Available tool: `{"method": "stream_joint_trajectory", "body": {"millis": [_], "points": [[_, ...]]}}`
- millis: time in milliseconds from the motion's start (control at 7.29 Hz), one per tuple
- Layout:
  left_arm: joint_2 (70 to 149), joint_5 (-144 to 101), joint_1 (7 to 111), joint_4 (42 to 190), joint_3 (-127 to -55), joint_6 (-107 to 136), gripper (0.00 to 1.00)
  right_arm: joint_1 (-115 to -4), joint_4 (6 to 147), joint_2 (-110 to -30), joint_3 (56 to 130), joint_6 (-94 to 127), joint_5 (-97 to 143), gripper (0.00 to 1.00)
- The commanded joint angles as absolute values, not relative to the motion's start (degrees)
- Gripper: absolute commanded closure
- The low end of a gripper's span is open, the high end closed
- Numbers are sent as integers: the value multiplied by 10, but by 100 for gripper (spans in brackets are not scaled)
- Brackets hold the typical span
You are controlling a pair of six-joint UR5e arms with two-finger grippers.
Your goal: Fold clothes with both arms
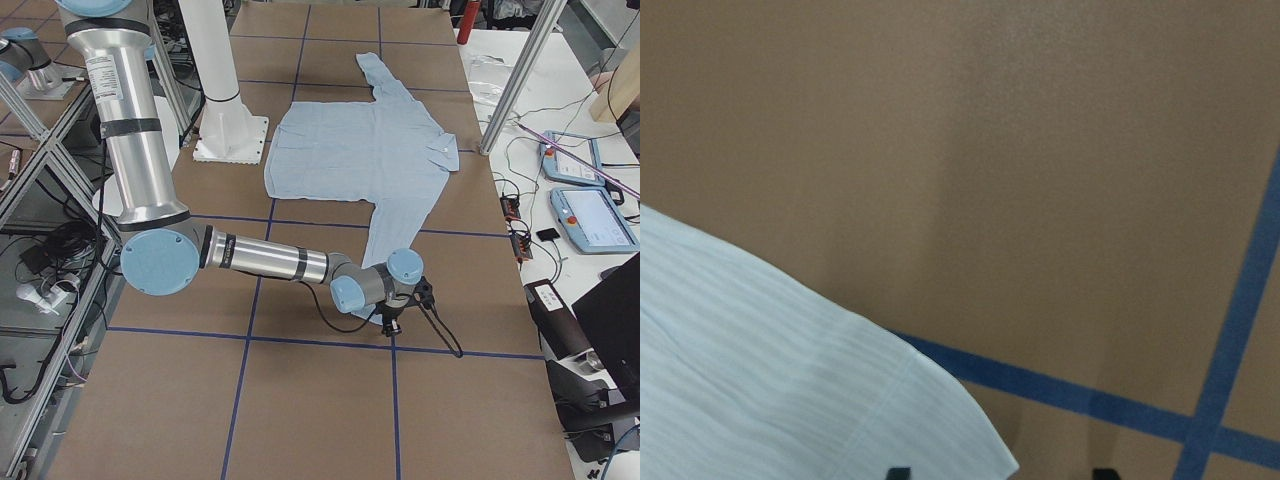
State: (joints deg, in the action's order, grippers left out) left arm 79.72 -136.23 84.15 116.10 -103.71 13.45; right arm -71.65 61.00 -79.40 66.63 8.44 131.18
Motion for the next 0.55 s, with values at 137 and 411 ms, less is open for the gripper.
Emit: {"method": "stream_joint_trajectory", "body": {"millis": [137, 411], "points": [[797, -1362, 842, 1161, -1037, 134, 0, -712, 610, -789, 663, 83, 1306, 45], [797, -1362, 841, 1161, -1037, 134, 0, -709, 610, -788, 662, 82, 1300, 47]]}}
